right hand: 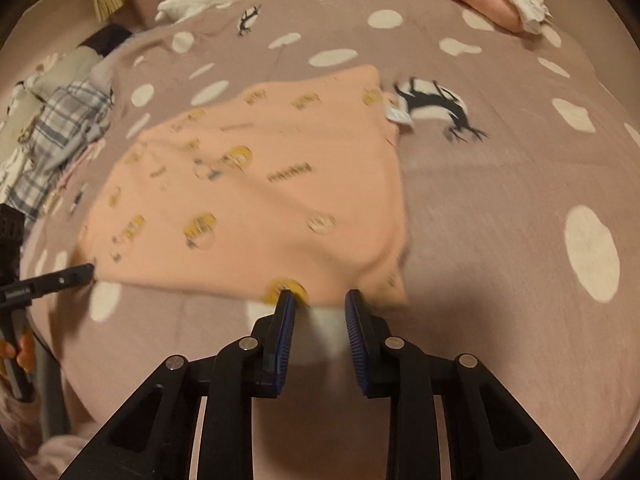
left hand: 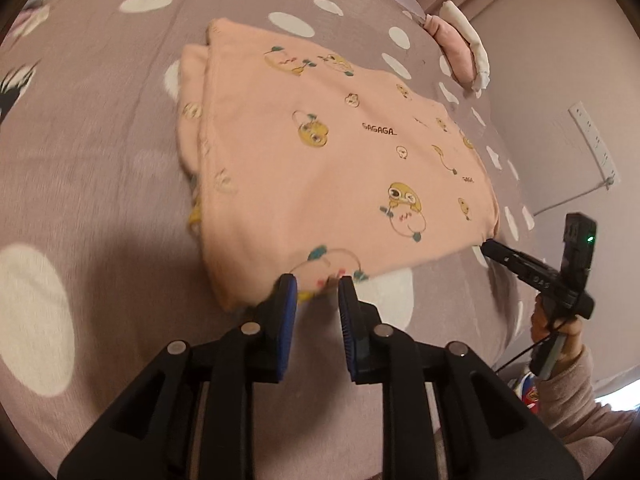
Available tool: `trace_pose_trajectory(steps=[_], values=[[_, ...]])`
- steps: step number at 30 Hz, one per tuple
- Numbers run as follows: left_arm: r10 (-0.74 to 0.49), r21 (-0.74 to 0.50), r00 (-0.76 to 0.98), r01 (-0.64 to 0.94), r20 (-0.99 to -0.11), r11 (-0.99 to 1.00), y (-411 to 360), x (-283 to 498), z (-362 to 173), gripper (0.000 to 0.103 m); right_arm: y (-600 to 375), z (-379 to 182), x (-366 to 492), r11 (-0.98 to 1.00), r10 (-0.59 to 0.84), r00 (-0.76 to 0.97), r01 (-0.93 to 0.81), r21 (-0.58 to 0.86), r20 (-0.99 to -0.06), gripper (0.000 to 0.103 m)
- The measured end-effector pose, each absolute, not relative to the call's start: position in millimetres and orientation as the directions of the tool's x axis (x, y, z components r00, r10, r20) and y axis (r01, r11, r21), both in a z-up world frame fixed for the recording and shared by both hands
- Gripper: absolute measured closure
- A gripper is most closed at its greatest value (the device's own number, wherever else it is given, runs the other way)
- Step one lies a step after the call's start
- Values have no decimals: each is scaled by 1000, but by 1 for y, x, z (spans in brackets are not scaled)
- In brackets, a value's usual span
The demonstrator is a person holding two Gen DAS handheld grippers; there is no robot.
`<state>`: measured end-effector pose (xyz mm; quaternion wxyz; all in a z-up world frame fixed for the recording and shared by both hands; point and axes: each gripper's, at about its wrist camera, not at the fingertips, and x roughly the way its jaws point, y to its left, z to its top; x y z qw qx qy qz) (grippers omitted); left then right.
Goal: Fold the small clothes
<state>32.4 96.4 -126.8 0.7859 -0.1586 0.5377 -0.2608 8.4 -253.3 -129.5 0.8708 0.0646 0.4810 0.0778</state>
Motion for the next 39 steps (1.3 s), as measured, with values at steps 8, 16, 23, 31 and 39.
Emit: trace_pose_trajectory(steps=[8, 16, 23, 31, 39], values=[[-488, -441, 323, 212, -811, 872, 104, 17, -117, 77, -291, -117, -2, 977, 149, 562, 41, 207, -814, 76], [-404, -351, 392, 202, -827, 914, 106, 13, -100, 40, -298, -100, -7, 961, 182, 617, 54, 272, -766, 75], [-391, -351, 401, 172, -828, 920, 109, 19, -102, 34, -281, -88, 4, 957, 225, 630, 2, 291, -744, 71], [-517, -518, 345, 98, -783, 850, 119, 38, -116, 20, -249, -87, 16, 938, 311, 615, -76, 338, -725, 63], [-698, -727, 310, 30, -646, 686, 128, 70, -127, 18, -208, -85, 31, 917, 390, 583, -177, 357, -713, 62]])
